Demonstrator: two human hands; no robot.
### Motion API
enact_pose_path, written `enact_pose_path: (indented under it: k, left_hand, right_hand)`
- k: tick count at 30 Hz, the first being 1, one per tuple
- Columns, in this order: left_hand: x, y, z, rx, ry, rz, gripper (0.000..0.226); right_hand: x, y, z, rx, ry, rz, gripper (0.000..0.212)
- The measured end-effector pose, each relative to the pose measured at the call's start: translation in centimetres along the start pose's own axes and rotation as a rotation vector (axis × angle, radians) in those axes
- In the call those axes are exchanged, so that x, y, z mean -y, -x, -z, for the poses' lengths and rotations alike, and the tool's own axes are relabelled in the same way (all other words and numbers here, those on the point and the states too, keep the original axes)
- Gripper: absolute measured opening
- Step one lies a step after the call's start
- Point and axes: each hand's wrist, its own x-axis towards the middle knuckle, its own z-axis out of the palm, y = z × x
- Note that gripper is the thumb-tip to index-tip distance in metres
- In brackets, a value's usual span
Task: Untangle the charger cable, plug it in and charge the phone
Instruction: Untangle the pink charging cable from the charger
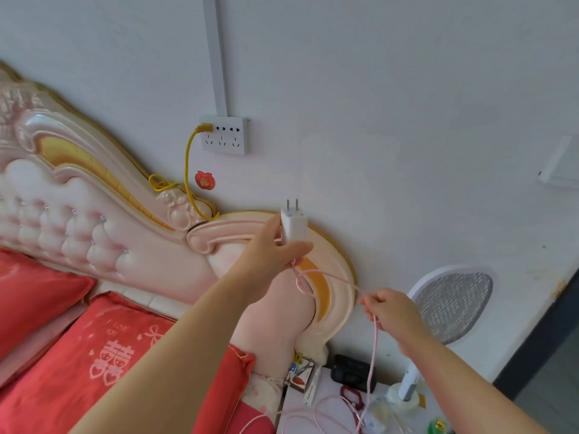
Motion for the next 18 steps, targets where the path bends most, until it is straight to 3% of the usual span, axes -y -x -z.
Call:
enact_pose_path:
  k: [5,9,13,18]
  left_hand:
    - [0.2,0.0,-0.6,-0.054,0.053,-0.013,0.052]
    - [0.0,0.5,-1.5,-0.011,0.159,-0.024,0.027]
    - [-0.3,0.9,-2.6,0.072,0.334,-0.039,0.02]
    - [-0.9,1.2,-3.1,0.07,0.452,-0.057,0.017]
  right_hand:
    - [1.5,0.0,-0.2,0.04,0.09,0.102,0.015]
    - [5.5,1.1,0.3,0.024,-0.012,0.267,0.022]
    - [9.2,2.7,0.1,0.189,-0.158,0.413,0.016]
    - [8.5,3.4,0.3,0.335,-0.249,0.354,0.021]
